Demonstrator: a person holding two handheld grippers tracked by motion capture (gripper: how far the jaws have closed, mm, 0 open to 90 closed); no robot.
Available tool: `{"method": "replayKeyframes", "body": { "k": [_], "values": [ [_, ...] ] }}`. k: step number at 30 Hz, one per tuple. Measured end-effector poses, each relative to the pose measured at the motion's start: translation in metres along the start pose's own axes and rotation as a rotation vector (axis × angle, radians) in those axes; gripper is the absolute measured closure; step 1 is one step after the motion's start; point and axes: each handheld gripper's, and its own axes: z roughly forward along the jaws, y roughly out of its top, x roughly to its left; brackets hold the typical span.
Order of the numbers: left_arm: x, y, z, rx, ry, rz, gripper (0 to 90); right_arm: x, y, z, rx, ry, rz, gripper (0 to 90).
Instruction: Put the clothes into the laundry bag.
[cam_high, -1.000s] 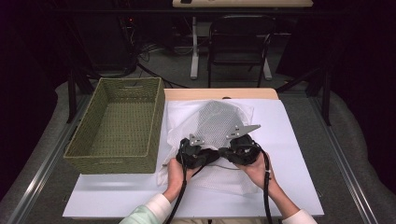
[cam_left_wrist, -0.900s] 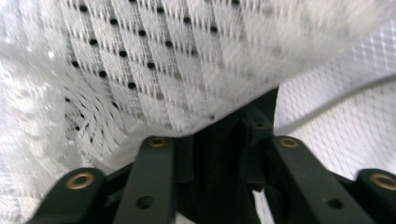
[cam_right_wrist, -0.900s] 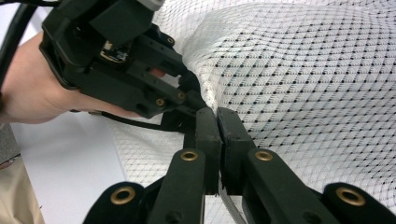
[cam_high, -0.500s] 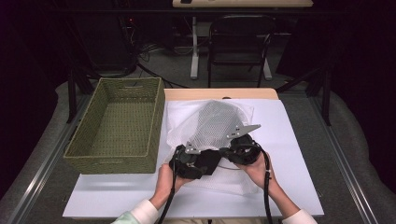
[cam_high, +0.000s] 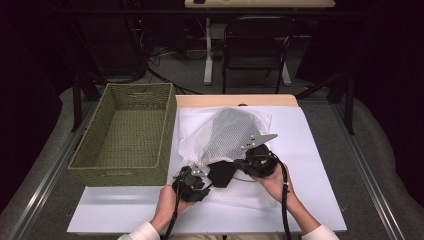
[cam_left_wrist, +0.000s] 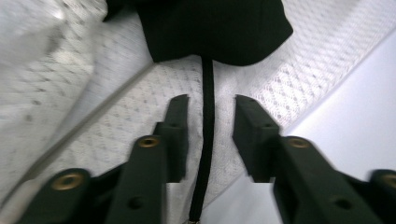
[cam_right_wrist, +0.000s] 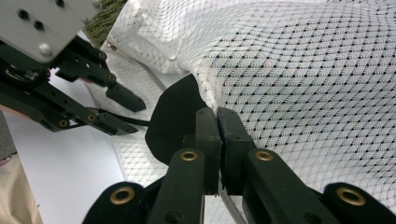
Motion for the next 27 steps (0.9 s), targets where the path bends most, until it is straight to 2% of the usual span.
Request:
{"method": "replayKeyframes", "body": {
  "k": [2, 8, 13, 18, 25, 27],
  "values": [
    [-0.001, 0.0, 0.001, -0.004, 0.022, 0.006, 74.4, 0.0, 0.0, 0.0, 0.001, 0.001, 0.0, 87.9],
    [0.001, 0.0, 0.002, -0.019, 0.03, 0.002, 84.9, 0.0, 0.0, 0.0, 0.0, 0.0, -0.001, 87.9],
    [0.001, 0.005, 0.004, -0.038, 0.051, 0.006, 85.6, 0.001, 0.0, 0.0, 0.0, 0.004, -0.001, 87.9],
    [0.003, 0.015, 0.006, -0.068, 0.05, -0.007, 85.7, 0.001, 0.0, 0.0, -0.002, 0.005, -0.003, 87.9],
    [0.003, 0.019, 0.004, -0.074, 0.045, -0.008, 85.3, 0.0, 0.0, 0.0, -0.003, 0.003, -0.003, 87.9],
    [0.004, 0.019, 0.003, -0.052, 0.032, 0.003, 83.8, 0.0, 0.0, 0.0, -0.001, 0.004, -0.004, 87.9]
  ]
}}
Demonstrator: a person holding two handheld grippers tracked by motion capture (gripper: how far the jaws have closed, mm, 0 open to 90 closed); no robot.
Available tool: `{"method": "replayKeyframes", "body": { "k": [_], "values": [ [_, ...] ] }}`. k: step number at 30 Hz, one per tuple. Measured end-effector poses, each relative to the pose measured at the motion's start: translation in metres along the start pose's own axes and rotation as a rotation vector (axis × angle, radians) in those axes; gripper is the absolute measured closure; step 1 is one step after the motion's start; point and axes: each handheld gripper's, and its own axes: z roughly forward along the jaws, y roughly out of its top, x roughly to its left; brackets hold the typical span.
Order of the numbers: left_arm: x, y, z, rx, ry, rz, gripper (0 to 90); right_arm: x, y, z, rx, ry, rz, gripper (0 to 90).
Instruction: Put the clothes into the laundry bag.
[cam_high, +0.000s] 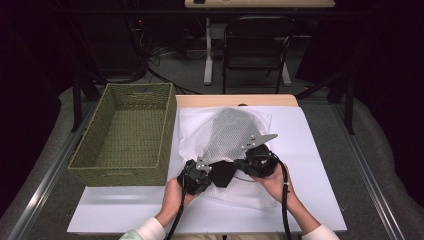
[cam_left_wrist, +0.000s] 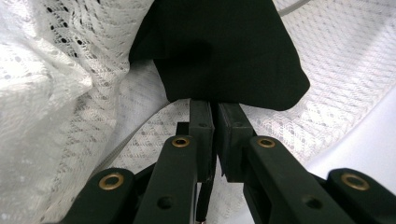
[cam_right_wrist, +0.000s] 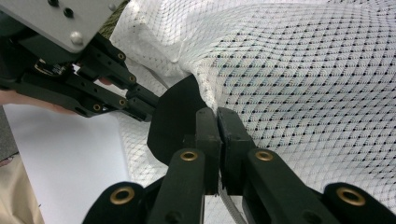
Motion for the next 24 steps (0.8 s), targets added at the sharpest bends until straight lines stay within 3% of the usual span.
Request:
{"method": "replayKeyframes", "body": {
  "k": [3, 5, 11, 16, 24],
  "values": [
    [0.0, -0.002, 0.0, 0.063, -0.031, 0.009, 77.4, 0.0, 0.0, 0.0, 0.0, 0.0, 0.0, 87.8],
    [0.0, -0.006, 0.002, 0.087, -0.032, 0.02, 79.0, 0.0, 0.0, 0.0, 0.002, 0.0, 0.001, 87.8],
    [0.0, -0.01, -0.007, 0.079, -0.054, 0.025, 84.6, 0.0, 0.0, 0.0, 0.003, -0.001, 0.003, 87.8],
    [-0.002, -0.01, -0.015, 0.038, -0.056, 0.016, 85.0, 0.0, 0.0, 0.0, 0.002, -0.001, 0.005, 87.7],
    [-0.002, -0.009, -0.016, 0.058, -0.061, 0.02, 80.6, 0.0, 0.0, 0.0, 0.006, 0.001, 0.006, 87.6]
  ]
}}
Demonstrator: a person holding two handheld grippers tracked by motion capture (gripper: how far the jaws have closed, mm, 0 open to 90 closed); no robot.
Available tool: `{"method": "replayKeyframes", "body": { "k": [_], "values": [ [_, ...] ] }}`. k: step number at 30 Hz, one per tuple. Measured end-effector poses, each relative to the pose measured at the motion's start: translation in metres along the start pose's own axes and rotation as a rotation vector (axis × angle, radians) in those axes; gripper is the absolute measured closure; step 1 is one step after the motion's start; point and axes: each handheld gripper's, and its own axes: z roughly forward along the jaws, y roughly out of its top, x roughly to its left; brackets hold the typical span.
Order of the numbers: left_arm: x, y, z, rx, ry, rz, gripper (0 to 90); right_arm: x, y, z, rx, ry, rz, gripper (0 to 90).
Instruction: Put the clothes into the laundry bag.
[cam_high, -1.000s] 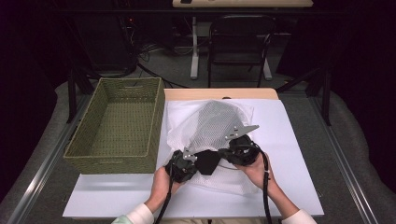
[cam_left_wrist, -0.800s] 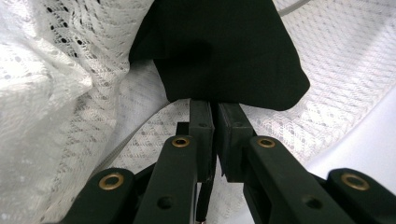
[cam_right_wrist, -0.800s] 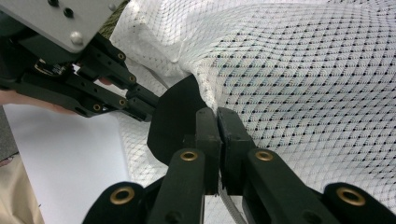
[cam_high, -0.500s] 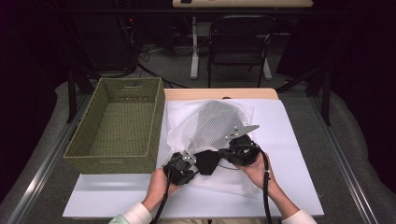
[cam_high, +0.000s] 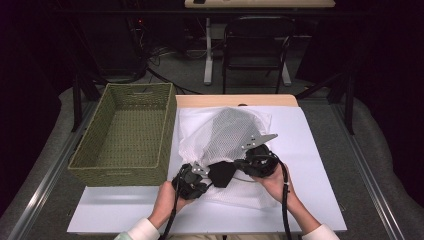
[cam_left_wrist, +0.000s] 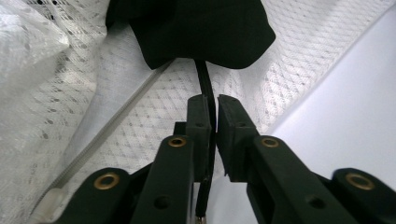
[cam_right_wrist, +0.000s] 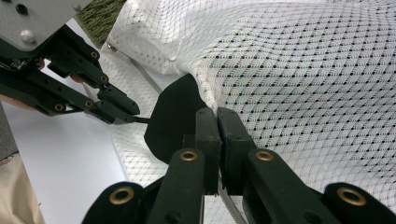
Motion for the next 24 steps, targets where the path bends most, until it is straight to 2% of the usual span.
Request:
{"method": "replayKeyframes", "body": {
  "k": [6, 10, 16, 20, 24],
  "values": [
    [0.002, 0.007, 0.01, -0.001, 0.006, -0.004, 74.1, 0.0, 0.0, 0.0, 0.002, -0.002, -0.001, 87.7],
    [0.0, 0.012, 0.017, -0.01, 0.002, -0.008, 80.0, 0.001, 0.0, 0.001, 0.002, -0.001, -0.003, 87.7],
    [-0.002, 0.013, 0.01, -0.029, 0.017, 0.004, 85.1, 0.0, 0.0, 0.0, 0.002, -0.003, 0.002, 87.7],
    [-0.001, 0.016, 0.004, -0.051, 0.008, -0.001, 85.4, 0.001, 0.0, 0.0, 0.003, -0.004, -0.001, 87.7],
    [-0.001, 0.017, 0.001, -0.053, -0.005, 0.0, 85.3, 0.001, 0.0, 0.001, 0.004, -0.005, 0.002, 87.6]
  ]
}}
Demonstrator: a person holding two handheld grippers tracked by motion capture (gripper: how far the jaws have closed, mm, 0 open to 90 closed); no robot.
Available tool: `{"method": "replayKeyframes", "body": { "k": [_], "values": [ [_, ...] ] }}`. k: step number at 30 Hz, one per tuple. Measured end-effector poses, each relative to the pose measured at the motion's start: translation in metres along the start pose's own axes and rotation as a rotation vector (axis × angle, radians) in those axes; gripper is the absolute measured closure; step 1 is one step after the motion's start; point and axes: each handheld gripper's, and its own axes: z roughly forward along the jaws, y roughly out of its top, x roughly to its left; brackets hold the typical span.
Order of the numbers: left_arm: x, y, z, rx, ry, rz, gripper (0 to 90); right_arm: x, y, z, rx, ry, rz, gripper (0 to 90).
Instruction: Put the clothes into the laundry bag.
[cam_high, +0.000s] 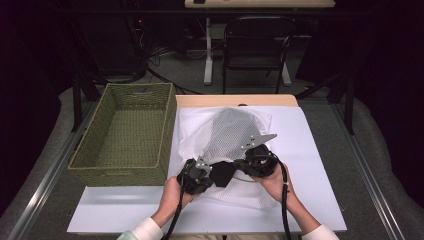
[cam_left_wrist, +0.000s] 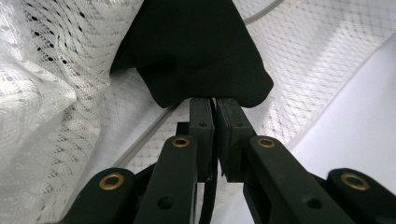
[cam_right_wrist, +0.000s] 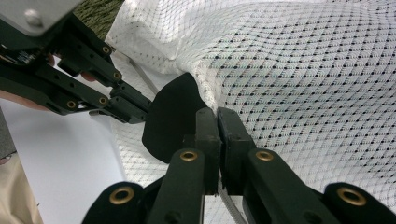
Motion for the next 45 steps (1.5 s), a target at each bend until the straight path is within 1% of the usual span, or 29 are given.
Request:
{"method": "replayKeyframes", "body": {
  "k": [1, 2, 3, 6, 7, 9, 11, 13, 16, 18, 21, 25, 27, 28, 30, 33, 35, 39, 42, 43, 45],
  "values": [
    [0.0, 0.0, 0.0, 0.006, -0.004, -0.001, 85.2, 0.0, 0.0, 0.0, 0.0, 0.0, 0.0, 87.7],
    [0.0, 0.0, -0.001, 0.006, -0.005, 0.007, 85.1, 0.0, 0.0, 0.0, 0.002, 0.002, -0.002, 87.7],
    [-0.001, 0.0, -0.001, 0.006, -0.007, 0.001, 85.2, 0.0, 0.0, 0.0, 0.001, -0.001, 0.001, 87.7],
    [-0.001, 0.0, -0.002, 0.022, -0.009, 0.017, 84.9, 0.0, 0.0, 0.0, 0.001, -0.002, -0.002, 87.7],
    [-0.002, 0.0, -0.001, 0.028, -0.017, 0.011, 84.4, 0.0, 0.0, 0.0, 0.001, -0.002, -0.002, 87.7],
    [-0.003, -0.001, -0.002, 0.036, -0.016, 0.023, 83.4, 0.0, 0.0, -0.001, 0.001, -0.002, -0.002, 87.8],
    [-0.004, -0.003, -0.004, 0.043, -0.012, 0.019, 81.3, 0.0, 0.0, -0.001, -0.002, -0.002, -0.002, 87.9],
    [-0.004, -0.008, -0.008, 0.05, -0.008, 0.019, 76.8, 0.0, 0.0, -0.002, -0.003, -0.003, -0.003, 87.9],
    [-0.003, -0.016, -0.015, 0.055, 0.002, 0.01, 71.2, 0.0, 0.0, -0.002, -0.005, -0.005, -0.004, 87.9],
    [-0.003, -0.022, -0.017, 0.067, -0.002, 0.009, 69.6, 0.0, 0.0, -0.002, -0.004, -0.003, -0.003, 87.8],
    [-0.006, -0.028, -0.012, 0.1, -0.012, 0.016, 68.2, 0.0, 0.0, -0.001, -0.002, -0.002, -0.002, 87.8],
    [-0.009, -0.027, -0.003, 0.127, -0.008, 0.03, 68.0, 0.0, 0.0, -0.001, -0.002, -0.002, -0.002, 87.8],
    [-0.008, -0.026, 0.001, 0.136, 0.003, 0.038, 68.5, 0.0, 0.0, -0.001, -0.002, -0.002, -0.003, 87.8],
    [-0.008, -0.026, 0.003, 0.131, 0.006, 0.031, 69.6, 0.0, 0.0, -0.001, -0.003, -0.002, -0.004, 87.8],
    [-0.009, -0.025, 0.005, 0.124, 0.015, 0.036, 72.9, 0.0, 0.0, -0.001, -0.001, -0.002, 0.0, 87.8],
    [-0.014, -0.022, 0.006, 0.11, 0.021, 0.053, 76.7, 0.0, 0.0, -0.001, -0.002, -0.001, -0.002, 87.7],
    [-0.017, -0.019, 0.006, 0.091, 0.02, 0.066, 79.0, 0.0, 0.0, -0.001, -0.001, -0.002, 0.0, 87.8],
    [-0.019, -0.013, 0.005, 0.061, 0.024, 0.075, 83.4, 0.0, 0.0, 0.0, -0.002, -0.004, -0.001, 87.7],
    [-0.02, -0.009, 0.005, 0.059, 0.021, 0.086, 85.2, 0.0, 0.0, -0.001, -0.001, -0.002, 0.0, 87.7],
    [-0.021, -0.008, 0.005, 0.054, 0.034, 0.087, 85.5, -0.001, 0.0, -0.001, -0.001, -0.003, 0.0, 87.7],
    [-0.02, -0.007, 0.004, 0.053, 0.032, 0.092, 86.3, -0.001, 0.0, -0.001, -0.002, -0.004, 0.001, 87.7]
  ]
}}
